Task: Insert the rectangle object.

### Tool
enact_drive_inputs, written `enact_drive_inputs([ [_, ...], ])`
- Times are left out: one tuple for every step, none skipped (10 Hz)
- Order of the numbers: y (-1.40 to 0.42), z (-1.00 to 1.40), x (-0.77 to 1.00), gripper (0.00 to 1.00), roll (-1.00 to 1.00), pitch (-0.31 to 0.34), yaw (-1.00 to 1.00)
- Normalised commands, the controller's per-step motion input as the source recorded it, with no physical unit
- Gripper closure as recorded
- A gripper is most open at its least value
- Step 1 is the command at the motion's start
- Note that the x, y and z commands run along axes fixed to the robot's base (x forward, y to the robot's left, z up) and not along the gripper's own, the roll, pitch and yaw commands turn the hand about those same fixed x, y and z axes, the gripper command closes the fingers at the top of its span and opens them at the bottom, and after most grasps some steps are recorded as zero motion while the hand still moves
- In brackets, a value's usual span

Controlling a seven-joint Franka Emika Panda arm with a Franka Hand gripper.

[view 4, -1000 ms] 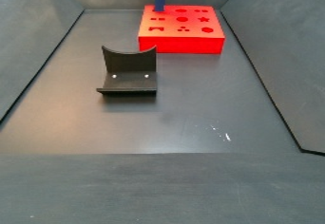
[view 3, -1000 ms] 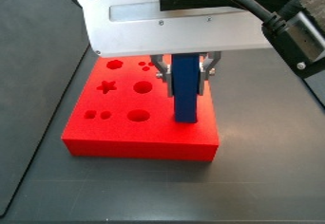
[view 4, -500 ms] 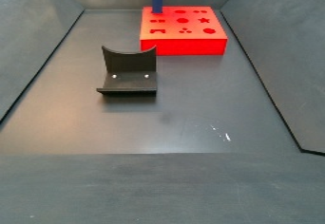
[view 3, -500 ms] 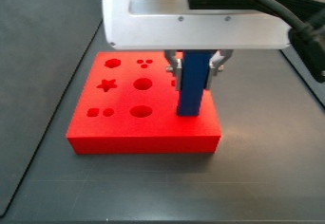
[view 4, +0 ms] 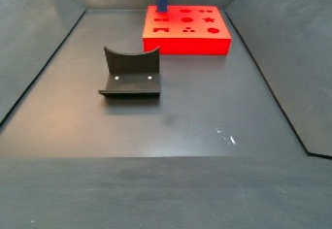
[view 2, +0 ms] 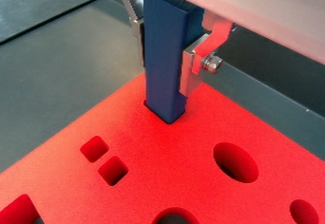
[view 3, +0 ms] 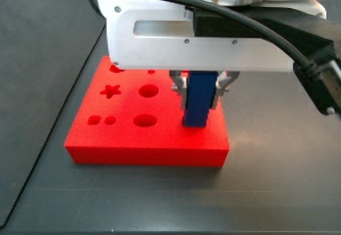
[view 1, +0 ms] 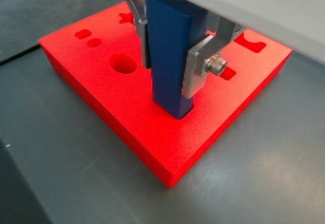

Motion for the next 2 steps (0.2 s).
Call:
enact_drive_inputs([
  [0.0, 0.0, 0.0, 1.0, 0.0, 0.0, 0.0],
  [0.0, 0.0, 0.0, 1.0, 0.0, 0.0, 0.0],
])
